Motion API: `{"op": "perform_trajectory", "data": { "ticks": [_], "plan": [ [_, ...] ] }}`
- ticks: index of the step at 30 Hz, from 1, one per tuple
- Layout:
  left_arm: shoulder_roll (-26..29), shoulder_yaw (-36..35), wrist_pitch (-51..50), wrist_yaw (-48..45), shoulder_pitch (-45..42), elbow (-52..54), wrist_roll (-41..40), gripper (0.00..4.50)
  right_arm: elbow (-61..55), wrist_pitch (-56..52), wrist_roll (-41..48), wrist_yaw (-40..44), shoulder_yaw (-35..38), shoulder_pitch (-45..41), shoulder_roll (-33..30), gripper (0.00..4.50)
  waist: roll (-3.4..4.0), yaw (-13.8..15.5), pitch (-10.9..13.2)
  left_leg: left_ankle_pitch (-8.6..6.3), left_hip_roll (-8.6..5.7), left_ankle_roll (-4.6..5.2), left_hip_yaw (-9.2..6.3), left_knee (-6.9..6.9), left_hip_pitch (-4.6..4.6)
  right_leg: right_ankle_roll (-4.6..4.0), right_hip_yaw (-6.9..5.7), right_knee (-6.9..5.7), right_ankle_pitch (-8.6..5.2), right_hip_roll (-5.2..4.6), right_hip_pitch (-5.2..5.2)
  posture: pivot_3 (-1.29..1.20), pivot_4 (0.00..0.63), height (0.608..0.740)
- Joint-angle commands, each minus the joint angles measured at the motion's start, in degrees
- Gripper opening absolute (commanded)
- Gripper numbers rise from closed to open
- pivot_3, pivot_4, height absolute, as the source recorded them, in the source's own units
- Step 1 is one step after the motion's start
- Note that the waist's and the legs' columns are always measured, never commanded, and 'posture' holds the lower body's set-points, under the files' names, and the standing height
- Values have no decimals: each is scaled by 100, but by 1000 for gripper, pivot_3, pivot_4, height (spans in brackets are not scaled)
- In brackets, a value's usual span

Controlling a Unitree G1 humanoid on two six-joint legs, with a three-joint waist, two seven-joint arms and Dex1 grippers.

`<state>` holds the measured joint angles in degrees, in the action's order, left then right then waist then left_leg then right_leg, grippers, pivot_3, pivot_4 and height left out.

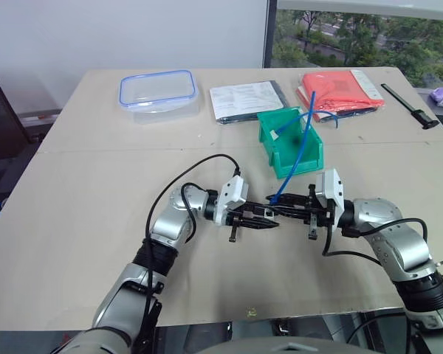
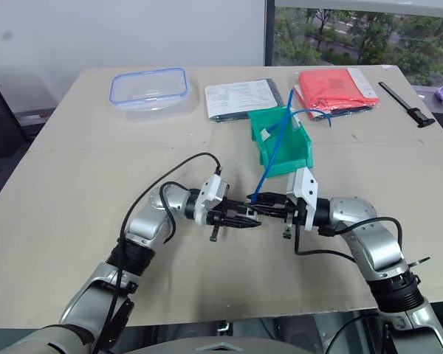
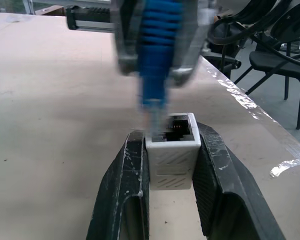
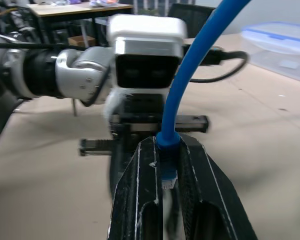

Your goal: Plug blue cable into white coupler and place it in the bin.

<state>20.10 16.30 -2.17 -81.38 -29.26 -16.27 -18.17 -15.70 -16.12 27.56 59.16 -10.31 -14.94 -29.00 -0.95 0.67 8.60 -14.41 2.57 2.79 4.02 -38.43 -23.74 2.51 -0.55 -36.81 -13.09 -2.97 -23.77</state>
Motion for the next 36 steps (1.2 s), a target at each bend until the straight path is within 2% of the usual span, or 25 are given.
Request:
{"op": "perform_trajectory", "data": {
  "ticks": [1,14,27,36],
  "plan": [
    [-11,-128,97,3,-95,32,-49,571,-251,-41,82,87,46,-33,-67,0,0,2,0,0,0,0,-1,0,0,0,0,0,0,0,0,0,150,740],
    [13,-85,-22,-42,2,301,-120,571,173,434,-594,330,-249,18,-275,0,0,3,0,0,0,0,2,0,0,0,0,0,0,1,0,0,150,740],
    [-207,-213,-291,196,-265,874,-392,571,828,192,-1237,309,-987,243,-314,0,0,6,0,0,0,0,2,-2,0,0,0,-1,0,0,0,0,150,740],
    [-458,-472,-828,461,-443,1305,-776,571,1050,-146,-1209,287,-1111,642,-430,0,0,5,0,0,0,0,1,-2,0,1,0,-1,0,1,0,0,150,740]
  ]
}}
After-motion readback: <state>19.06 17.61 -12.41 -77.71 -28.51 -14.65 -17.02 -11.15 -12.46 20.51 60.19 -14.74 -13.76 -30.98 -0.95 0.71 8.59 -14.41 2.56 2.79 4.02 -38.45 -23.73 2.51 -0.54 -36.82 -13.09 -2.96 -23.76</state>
